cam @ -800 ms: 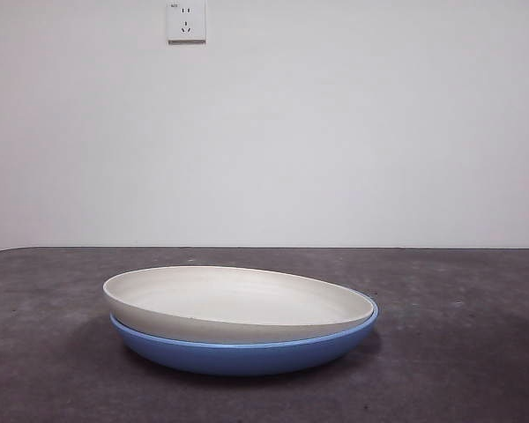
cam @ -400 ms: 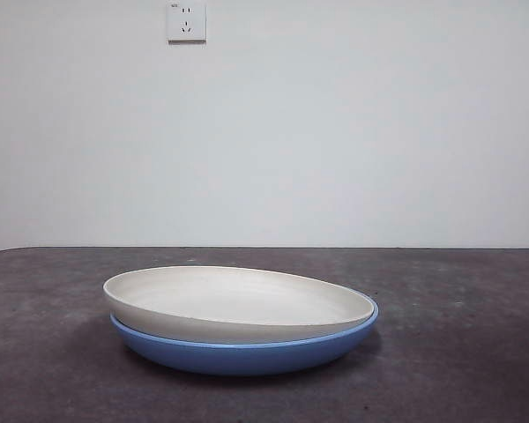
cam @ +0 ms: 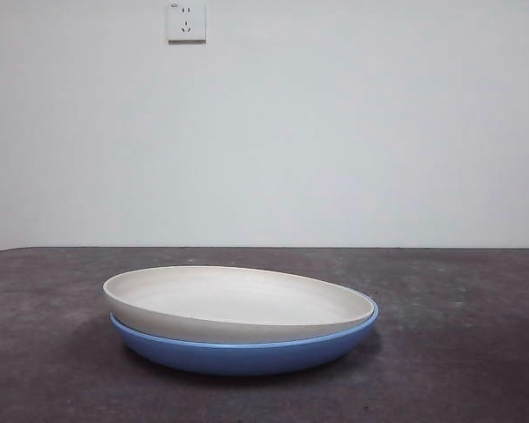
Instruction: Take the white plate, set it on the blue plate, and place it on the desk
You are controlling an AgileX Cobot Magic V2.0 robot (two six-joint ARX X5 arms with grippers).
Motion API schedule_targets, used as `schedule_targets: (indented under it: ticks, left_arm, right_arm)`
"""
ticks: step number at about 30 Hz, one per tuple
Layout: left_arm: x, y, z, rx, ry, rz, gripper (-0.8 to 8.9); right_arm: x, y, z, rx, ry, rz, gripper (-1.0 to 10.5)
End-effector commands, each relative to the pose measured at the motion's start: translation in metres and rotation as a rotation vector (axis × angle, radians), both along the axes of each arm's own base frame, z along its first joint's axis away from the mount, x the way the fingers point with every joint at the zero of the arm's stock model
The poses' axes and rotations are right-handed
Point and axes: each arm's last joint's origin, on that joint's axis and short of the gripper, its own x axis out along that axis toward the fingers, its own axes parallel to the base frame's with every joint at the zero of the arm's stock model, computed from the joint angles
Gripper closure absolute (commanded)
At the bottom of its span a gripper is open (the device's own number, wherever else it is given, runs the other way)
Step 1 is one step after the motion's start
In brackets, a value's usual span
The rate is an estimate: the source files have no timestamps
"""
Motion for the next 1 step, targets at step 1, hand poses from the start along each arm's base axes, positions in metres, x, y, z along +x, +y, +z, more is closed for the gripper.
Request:
schedule_targets:
  ticks: [1]
  left_arm:
    - [0.0011,0.0001,-0.006,0.003,0.01,0.0,7.93]
  right_arm:
    - [0.0003,-0.0001,-0.0003,0.012,-0.01,-0.006,9.3]
